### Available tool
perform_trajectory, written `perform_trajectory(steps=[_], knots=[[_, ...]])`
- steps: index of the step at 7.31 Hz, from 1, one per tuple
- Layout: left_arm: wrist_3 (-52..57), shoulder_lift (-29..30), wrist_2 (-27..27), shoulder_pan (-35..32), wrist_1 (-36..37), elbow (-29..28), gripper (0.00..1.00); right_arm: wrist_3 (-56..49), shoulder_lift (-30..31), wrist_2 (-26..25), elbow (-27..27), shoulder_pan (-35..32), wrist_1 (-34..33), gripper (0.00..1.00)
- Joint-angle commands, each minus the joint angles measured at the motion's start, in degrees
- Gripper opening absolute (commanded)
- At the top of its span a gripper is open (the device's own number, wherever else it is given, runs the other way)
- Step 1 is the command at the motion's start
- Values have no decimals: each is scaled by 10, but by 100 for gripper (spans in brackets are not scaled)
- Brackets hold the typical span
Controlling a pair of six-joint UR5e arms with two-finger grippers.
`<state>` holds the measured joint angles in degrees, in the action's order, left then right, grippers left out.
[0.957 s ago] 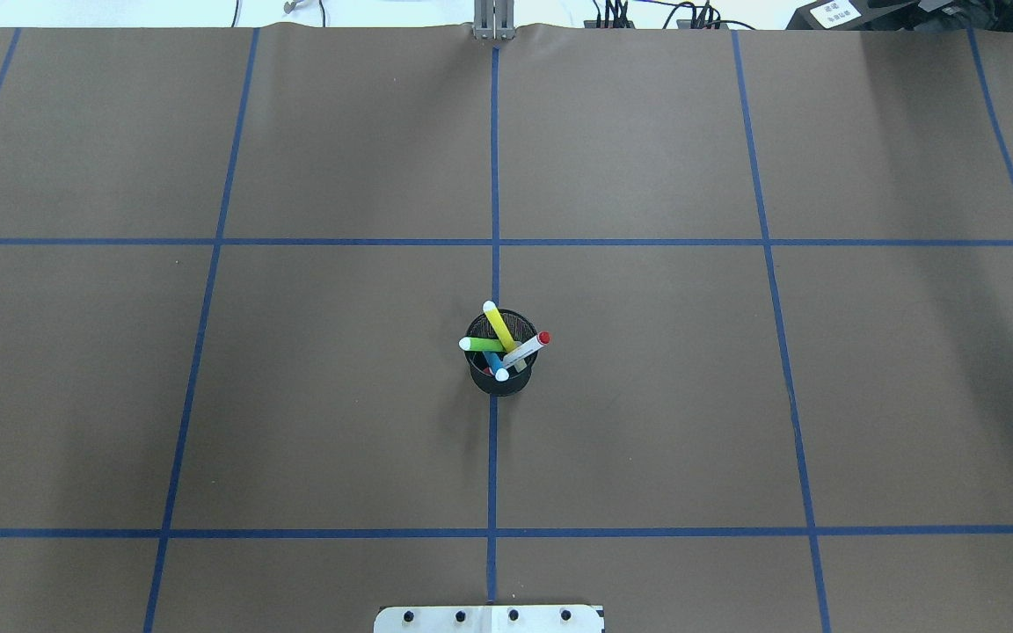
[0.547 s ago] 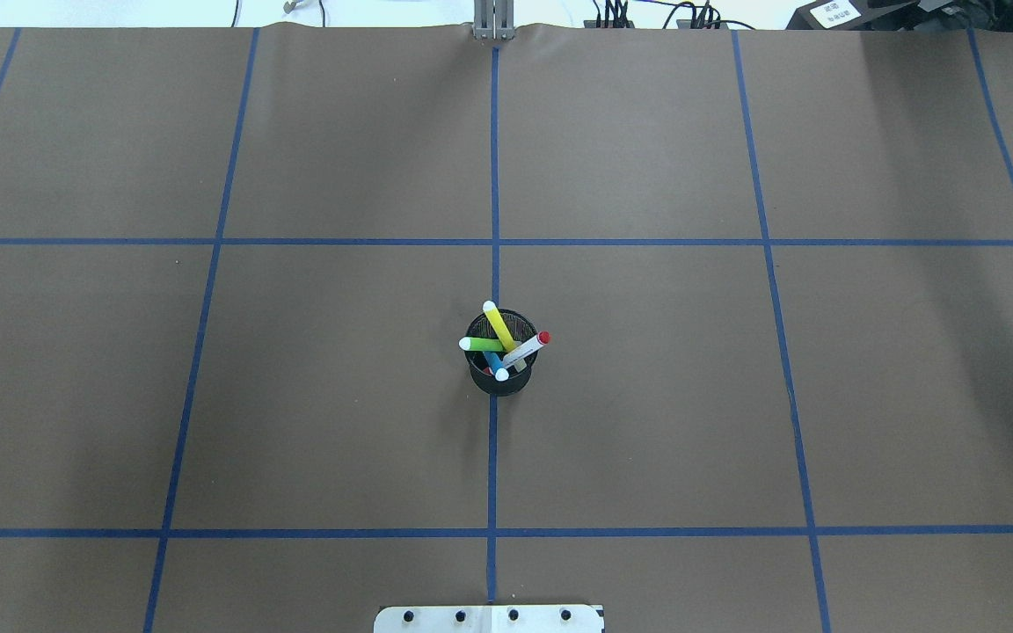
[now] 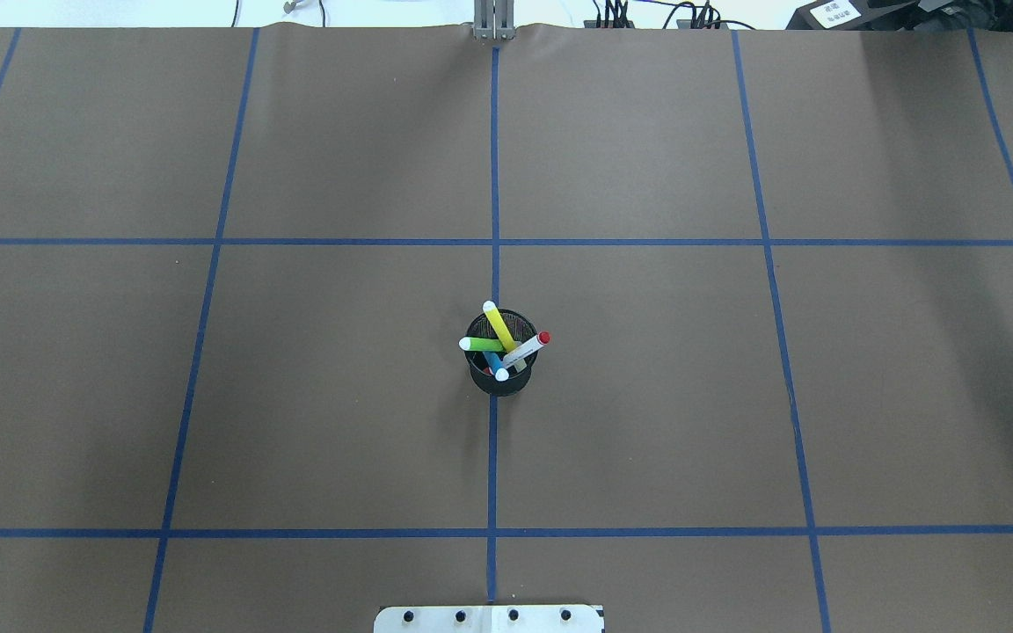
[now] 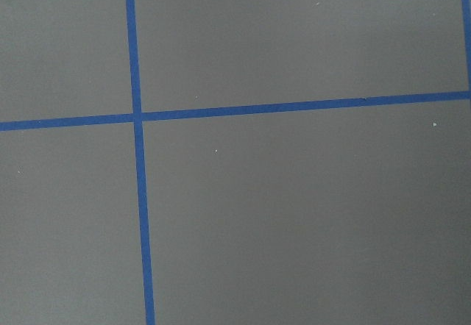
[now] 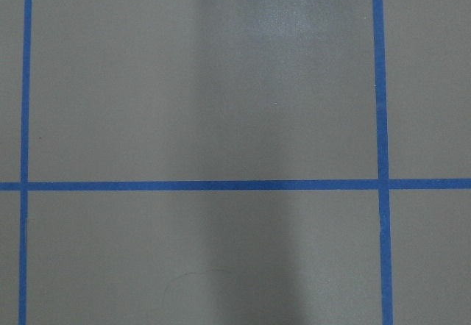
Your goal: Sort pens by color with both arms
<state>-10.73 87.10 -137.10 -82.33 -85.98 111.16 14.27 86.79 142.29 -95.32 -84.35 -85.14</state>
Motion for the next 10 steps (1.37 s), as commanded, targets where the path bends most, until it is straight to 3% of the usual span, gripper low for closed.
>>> perform_trajectory(steps=[1,4,7,8,10], knots=[[1,0,-34,1,-1,-4,100,8,7,2,-21,21,0,99],[-3,-2,-35,0,-1,9,100,25,23,4,-90,42,0,99],[-4,-1,-34,1,-1,6,100,228,-2,-18,-194,148,0,99],[-4,-1,-33,2,-1,5,100,301,-29,-63,-227,194,0,99],[-4,-1,-33,2,-1,2,100,488,-146,-160,-232,316,-1,99]])
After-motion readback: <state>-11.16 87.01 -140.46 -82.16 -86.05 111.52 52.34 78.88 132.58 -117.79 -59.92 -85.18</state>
